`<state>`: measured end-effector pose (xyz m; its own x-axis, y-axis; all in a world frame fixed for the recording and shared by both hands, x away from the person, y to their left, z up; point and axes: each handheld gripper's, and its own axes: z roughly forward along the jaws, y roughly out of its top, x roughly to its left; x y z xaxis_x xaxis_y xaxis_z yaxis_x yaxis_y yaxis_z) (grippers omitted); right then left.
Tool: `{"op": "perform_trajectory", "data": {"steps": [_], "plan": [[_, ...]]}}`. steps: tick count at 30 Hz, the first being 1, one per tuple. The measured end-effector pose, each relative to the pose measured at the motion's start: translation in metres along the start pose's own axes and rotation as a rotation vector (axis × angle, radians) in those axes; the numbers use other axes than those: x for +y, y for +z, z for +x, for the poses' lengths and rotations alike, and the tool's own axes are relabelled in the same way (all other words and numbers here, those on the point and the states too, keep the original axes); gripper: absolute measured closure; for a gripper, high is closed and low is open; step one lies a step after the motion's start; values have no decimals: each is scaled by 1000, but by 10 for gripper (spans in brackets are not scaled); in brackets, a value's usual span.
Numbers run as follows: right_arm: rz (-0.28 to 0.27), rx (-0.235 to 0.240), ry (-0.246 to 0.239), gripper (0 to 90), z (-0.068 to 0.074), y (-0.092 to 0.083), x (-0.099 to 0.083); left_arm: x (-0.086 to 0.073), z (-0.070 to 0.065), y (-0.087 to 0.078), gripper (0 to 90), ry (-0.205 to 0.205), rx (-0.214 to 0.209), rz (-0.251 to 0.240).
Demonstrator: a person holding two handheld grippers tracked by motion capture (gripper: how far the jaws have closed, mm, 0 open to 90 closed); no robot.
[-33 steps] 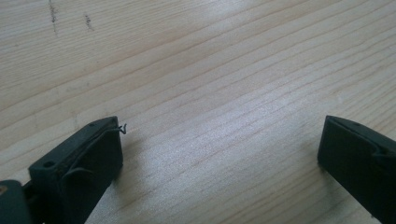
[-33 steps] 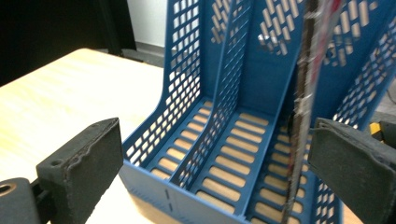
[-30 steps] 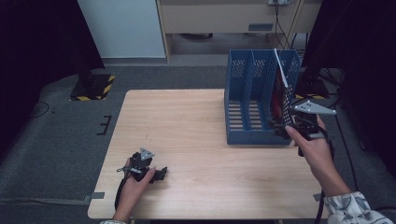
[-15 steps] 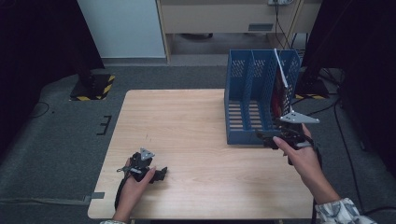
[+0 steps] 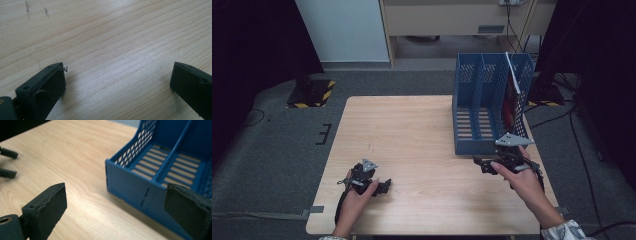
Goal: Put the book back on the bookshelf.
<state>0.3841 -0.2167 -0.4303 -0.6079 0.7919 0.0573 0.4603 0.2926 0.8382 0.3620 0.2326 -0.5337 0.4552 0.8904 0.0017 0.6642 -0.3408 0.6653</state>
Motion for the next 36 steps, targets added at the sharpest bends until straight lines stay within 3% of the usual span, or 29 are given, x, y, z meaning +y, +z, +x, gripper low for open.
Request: {"op": "perform_trajectory", "data": {"steps": [11,16,26,32,36], "plan": [[85,45,9,76,12,21,-34,0,0,0,0,1,0,-1],[138,79,-18,72,23,35,-48,0,-1,0,0,2,-1,-2],[162,142,-49,63,52,71,-48,0,0,0,0,3,-2,-2],[194,137,-21,68,60,88,-56,0,0,1,0,4,-2,-3],[213,101,-28,71,59,93,-59,1,0,1,0,4,-3,-2]]}}
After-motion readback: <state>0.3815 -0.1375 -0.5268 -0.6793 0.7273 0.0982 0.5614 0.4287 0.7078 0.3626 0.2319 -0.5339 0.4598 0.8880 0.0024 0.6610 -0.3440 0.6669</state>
